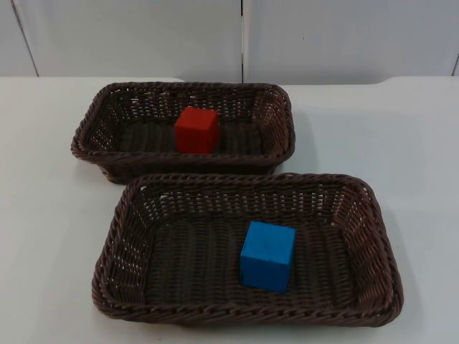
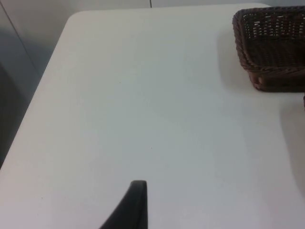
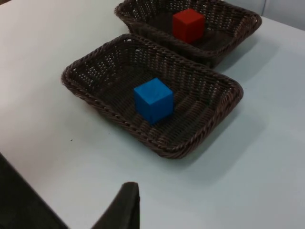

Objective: Pick up one cube with the left hand and place it into the upper basket. Pick up one cube with the right hand and place it into the lower basket.

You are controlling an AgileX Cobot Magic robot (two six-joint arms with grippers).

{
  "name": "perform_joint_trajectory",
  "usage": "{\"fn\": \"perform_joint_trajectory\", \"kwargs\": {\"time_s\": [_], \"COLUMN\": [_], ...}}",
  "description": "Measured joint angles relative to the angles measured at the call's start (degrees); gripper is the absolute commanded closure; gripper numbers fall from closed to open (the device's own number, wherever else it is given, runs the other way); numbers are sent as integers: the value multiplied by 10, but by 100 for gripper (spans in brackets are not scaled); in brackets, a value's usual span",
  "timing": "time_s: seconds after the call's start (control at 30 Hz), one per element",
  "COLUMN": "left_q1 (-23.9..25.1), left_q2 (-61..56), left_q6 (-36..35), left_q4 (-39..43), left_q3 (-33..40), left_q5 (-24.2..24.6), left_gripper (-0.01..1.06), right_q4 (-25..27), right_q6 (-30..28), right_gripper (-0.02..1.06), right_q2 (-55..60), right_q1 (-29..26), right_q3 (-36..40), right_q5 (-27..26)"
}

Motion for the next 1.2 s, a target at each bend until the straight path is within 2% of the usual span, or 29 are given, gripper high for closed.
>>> {"fn": "perform_joint_trajectory", "kwargs": {"time_s": [0.1,0.3,0.7,0.83,1.2], "left_q1": [0,0,0,0,0], "left_q2": [0,0,0,0,0], "left_q6": [0,0,0,0,0], "left_q4": [0,0,0,0,1], "left_q3": [0,0,0,0,0], "left_q5": [0,0,0,0,0], "left_gripper": [6,6,6,6,6], "right_q4": [0,0,0,0,0], "right_q6": [0,0,0,0,0], "right_gripper": [-1,-1,-1,-1,-1], "right_q2": [0,0,0,0,0], "right_q1": [-24,-114,-223,-278,-367], "right_q3": [0,0,0,0,0], "right_q5": [0,0,0,0,0]}}
